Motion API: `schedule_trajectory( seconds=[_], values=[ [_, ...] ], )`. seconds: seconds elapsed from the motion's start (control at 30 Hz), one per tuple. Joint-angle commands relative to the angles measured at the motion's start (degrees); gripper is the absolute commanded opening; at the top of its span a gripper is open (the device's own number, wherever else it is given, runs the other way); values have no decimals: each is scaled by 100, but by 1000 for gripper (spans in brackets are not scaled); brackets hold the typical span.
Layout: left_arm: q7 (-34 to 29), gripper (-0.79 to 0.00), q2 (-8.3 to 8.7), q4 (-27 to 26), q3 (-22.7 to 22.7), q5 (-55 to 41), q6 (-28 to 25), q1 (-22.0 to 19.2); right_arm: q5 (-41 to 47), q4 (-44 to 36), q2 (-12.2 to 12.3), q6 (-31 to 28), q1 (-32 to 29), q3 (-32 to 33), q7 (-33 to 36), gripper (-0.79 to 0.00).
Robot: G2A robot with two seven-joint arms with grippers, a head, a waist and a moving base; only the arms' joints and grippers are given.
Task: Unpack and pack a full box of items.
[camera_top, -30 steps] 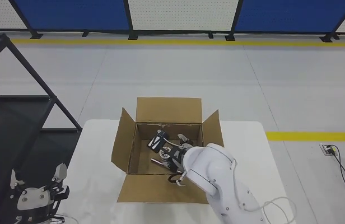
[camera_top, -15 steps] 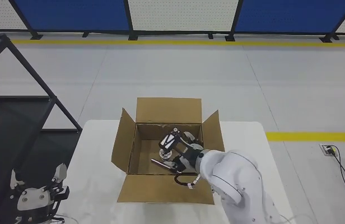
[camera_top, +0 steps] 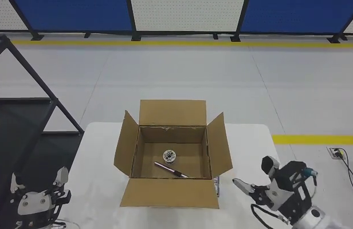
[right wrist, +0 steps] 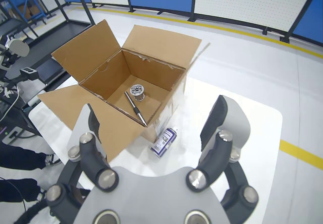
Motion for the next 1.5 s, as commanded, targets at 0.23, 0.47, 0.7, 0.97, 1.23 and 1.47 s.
schedule_trajectory(
  seconds=[0.23,0.47,0.7,0.97,1.23,1.47],
  values=[
    [0,0,0,0,0,0,0,0,747,614,123,-31,-1065,430,408,0],
    [0,0,0,0,0,0,0,0,186,1362,211,545,-253,-619,1128,0],
    [0,0,0,0,0,0,0,0,-483,1614,251,1059,229,-1019,1673,0],
    [0,0,0,0,0,0,0,0,-478,1655,250,1102,221,-1020,1635,0],
    [0,0,0,0,0,0,0,0,-458,2497,280,1533,405,-1364,1182,0],
    [0,0,0,0,0,0,0,0,-547,2826,292,1855,397,-1742,557,0]
  ],
)
